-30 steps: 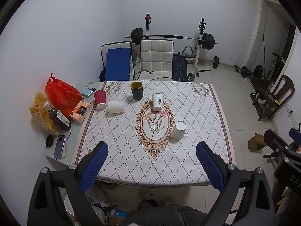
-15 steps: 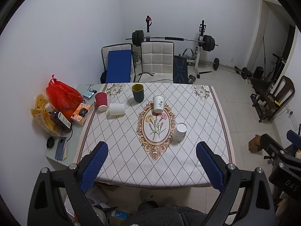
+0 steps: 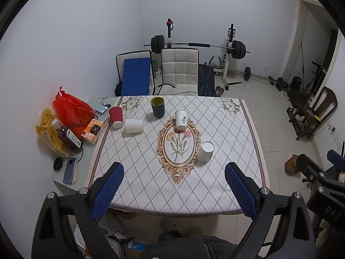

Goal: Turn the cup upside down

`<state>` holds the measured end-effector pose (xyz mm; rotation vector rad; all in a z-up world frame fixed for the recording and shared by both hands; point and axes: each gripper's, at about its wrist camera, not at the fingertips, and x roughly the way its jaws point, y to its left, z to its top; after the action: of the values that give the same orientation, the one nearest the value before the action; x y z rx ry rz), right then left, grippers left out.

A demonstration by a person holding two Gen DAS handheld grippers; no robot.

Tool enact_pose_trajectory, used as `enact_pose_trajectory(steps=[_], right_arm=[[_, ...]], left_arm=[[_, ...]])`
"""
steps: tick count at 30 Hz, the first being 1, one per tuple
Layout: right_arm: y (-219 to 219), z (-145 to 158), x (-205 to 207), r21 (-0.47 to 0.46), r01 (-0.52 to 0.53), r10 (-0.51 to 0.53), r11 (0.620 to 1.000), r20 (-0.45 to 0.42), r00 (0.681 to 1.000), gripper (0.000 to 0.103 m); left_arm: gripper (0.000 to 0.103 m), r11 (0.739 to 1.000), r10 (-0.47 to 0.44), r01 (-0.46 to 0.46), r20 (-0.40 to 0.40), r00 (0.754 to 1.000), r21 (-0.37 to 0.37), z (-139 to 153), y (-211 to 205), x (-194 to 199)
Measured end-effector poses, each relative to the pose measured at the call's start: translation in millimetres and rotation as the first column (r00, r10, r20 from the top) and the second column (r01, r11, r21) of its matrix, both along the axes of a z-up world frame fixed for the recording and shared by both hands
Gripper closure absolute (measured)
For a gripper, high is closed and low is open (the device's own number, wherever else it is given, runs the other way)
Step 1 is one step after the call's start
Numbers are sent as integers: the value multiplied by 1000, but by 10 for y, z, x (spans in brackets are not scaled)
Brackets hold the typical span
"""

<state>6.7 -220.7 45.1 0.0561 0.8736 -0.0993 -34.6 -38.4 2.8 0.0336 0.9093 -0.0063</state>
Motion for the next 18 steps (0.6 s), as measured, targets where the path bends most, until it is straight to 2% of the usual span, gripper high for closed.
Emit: enact_pose_trajectory(steps=[18], right_arm=[[-51,-38,7,11,-9,9,1000,-5,1000,2]], left_arm=[[7,1000,10,-10,-5,1000,-4,14,-37,-28]])
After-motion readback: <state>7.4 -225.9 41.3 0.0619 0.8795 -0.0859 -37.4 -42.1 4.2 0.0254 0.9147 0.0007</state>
